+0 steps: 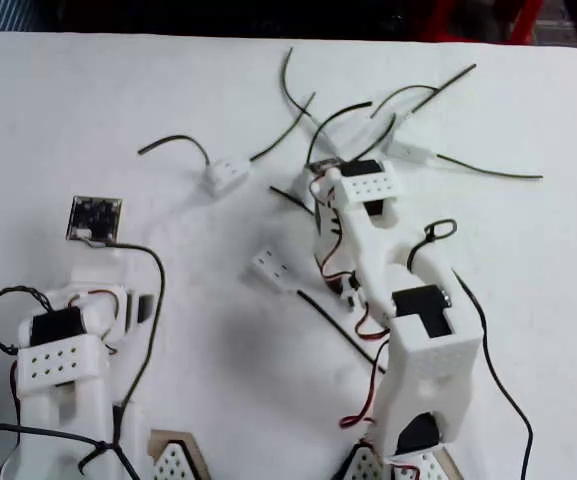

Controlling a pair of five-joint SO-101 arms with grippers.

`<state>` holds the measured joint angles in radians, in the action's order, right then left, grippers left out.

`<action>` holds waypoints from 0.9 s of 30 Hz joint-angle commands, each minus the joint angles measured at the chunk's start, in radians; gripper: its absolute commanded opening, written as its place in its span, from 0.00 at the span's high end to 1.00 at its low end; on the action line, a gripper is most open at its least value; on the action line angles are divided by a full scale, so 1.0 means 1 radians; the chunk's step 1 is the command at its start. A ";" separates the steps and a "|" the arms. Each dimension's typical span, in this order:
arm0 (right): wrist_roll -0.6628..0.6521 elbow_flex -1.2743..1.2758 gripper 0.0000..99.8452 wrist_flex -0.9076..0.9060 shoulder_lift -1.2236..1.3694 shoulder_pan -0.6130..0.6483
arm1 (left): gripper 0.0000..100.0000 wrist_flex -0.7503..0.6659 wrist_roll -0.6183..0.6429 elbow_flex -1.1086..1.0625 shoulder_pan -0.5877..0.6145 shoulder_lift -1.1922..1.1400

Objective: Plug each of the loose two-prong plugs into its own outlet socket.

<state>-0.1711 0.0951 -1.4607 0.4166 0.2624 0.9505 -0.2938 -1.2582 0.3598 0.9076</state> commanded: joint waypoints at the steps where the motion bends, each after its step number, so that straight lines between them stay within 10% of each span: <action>1: 0.003 -0.002 0.98 -0.044 0.005 0.018 | 0.74 -0.017 -0.012 0.003 0.005 0.025; 27: 0.003 0.009 0.98 -0.133 -0.375 0.028 | 0.74 -0.017 -0.012 0.003 0.005 0.025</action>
<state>-0.1711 0.1059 -1.5742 0.2110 0.2808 0.9505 -0.2938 -1.2582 0.3598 0.9076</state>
